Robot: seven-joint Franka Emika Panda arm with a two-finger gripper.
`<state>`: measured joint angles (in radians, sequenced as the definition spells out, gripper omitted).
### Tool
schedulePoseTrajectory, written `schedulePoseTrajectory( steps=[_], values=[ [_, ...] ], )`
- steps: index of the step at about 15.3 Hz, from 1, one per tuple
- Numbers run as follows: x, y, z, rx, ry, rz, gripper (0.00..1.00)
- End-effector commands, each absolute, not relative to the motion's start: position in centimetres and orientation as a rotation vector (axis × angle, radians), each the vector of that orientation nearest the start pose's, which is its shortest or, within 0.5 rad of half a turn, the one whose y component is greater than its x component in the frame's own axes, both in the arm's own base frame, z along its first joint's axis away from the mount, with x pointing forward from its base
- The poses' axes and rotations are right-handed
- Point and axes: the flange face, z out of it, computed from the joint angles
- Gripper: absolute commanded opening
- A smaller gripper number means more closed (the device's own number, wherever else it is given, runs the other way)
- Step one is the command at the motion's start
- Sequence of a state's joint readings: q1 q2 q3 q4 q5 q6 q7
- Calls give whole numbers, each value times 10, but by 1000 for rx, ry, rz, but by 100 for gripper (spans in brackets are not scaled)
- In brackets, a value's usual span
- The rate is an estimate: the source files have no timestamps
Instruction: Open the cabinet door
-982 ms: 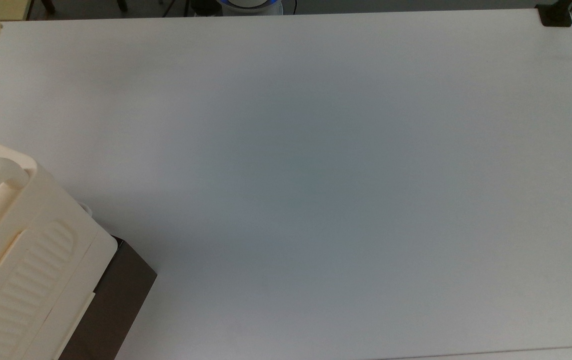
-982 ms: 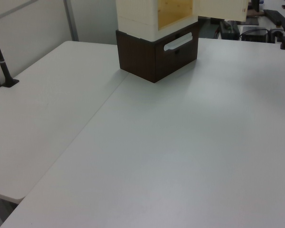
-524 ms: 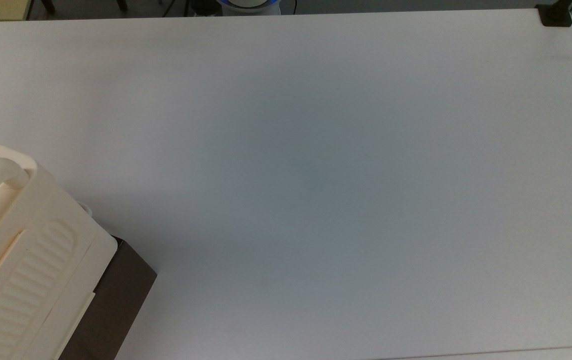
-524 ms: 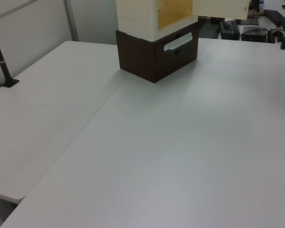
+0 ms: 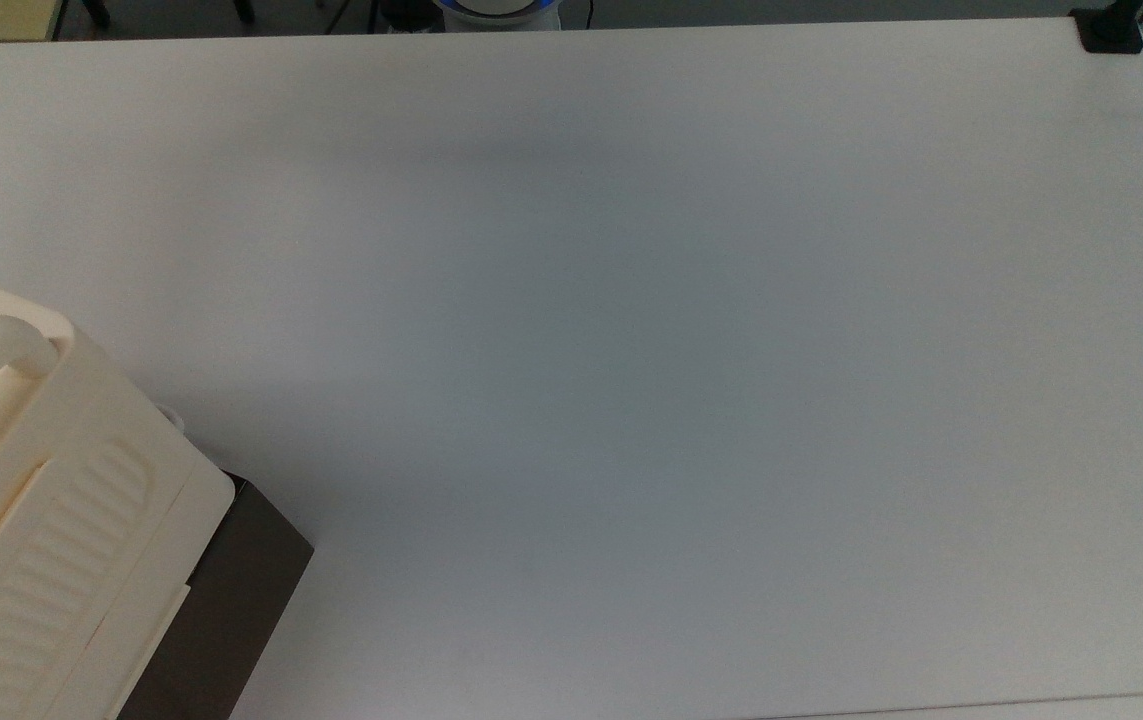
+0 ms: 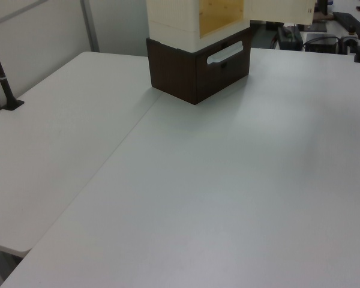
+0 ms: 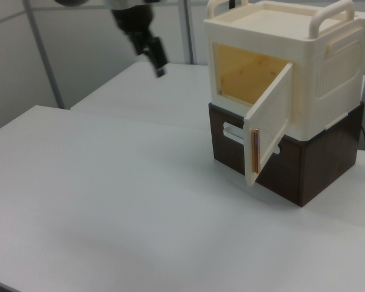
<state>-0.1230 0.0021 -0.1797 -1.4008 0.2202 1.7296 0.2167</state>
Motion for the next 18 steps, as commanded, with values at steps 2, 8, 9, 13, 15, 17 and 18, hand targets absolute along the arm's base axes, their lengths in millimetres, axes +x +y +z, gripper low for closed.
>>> schedulePoseTrajectory(
  steps=[2, 8, 9, 13, 15, 17, 18],
  values=[
    [551, -48, 675, -2991, 502, -246, 100],
    [565, -28, 644, -3120, 140, -180, 100],
    [566, -28, 643, -3120, 140, -183, 100],
    [571, -32, 637, -3162, 127, -168, 100],
    [571, -32, 634, -3165, 115, -160, 100],
    [571, -32, 635, -3165, 115, -160, 100],
    [571, -32, 635, -3164, 124, -163, 100]
  ],
)
